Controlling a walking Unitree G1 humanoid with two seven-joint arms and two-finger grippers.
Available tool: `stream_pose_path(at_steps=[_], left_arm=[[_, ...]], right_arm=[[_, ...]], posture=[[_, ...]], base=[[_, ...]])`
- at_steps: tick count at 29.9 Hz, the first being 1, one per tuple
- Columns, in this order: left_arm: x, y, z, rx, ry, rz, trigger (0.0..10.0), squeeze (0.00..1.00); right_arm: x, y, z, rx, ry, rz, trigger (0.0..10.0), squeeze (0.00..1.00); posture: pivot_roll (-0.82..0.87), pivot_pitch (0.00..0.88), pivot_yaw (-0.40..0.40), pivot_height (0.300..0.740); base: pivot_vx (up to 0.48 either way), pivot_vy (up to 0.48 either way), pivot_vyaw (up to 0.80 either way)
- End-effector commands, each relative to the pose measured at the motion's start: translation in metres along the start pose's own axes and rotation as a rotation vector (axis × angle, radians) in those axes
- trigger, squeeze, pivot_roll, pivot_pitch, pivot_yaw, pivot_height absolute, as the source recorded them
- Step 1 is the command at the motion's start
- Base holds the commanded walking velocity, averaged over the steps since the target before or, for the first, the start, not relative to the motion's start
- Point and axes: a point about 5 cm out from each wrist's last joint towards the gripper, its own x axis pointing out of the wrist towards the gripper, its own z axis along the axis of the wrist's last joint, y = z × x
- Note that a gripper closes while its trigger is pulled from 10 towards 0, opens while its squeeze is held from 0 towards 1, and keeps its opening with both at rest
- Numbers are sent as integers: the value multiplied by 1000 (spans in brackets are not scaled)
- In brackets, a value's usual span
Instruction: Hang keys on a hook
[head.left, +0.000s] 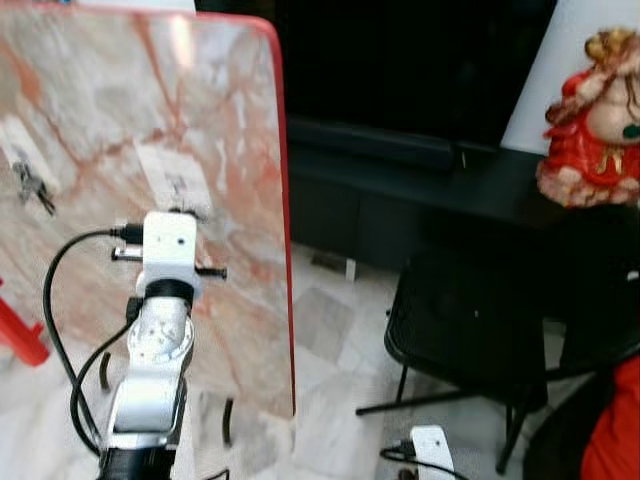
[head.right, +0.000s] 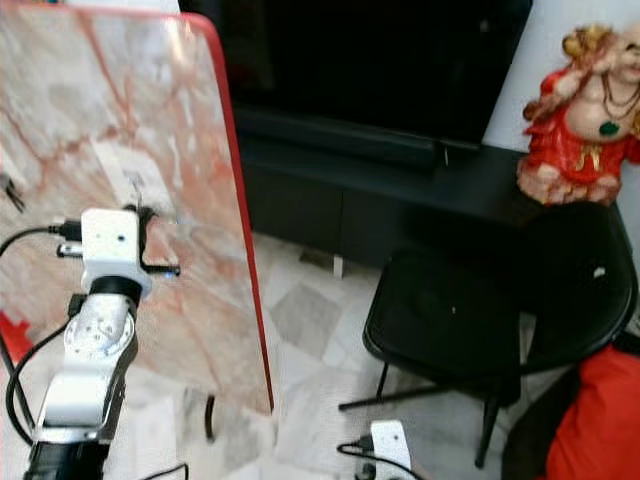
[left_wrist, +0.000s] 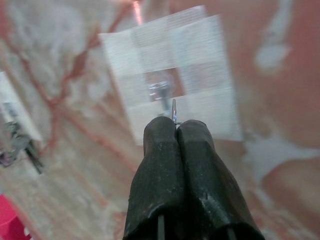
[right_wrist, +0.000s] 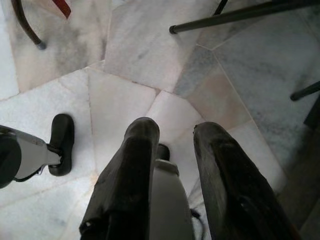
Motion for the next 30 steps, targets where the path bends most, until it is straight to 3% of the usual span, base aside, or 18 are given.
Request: stream_pose_path(at_steps=[1, 9, 15, 28, 30], left_arm=[[0, 4, 0, -3, -3, 4, 10000, 0], [2, 7, 0, 6, -4, 14, 10000, 0], [6, 12, -1, 26, 0, 20, 10000, 0], [15, 15, -7, 66, 12, -9, 10000, 0], [18, 14, -6, 90, 1, -32, 10000, 0]], right_arm=[[-1, -11, 0, 9, -5, -12, 10000, 0], [-6, -37, -7, 13, 4, -38, 10000, 0], [-6, -37, -9, 14, 8, -34, 10000, 0], [-2, -12, -7, 10, 8, -10, 10000, 0], [-1, -2, -5, 7, 6, -2, 10000, 0]], posture=[[67, 0, -32, 740], [67, 0, -34, 740], [68, 0, -33, 740], [64, 0, -35, 740], [61, 0, -36, 740]], base=[[0, 0, 0], [0, 0, 0], [0, 0, 0], [0, 0, 0], [0, 0, 0]])
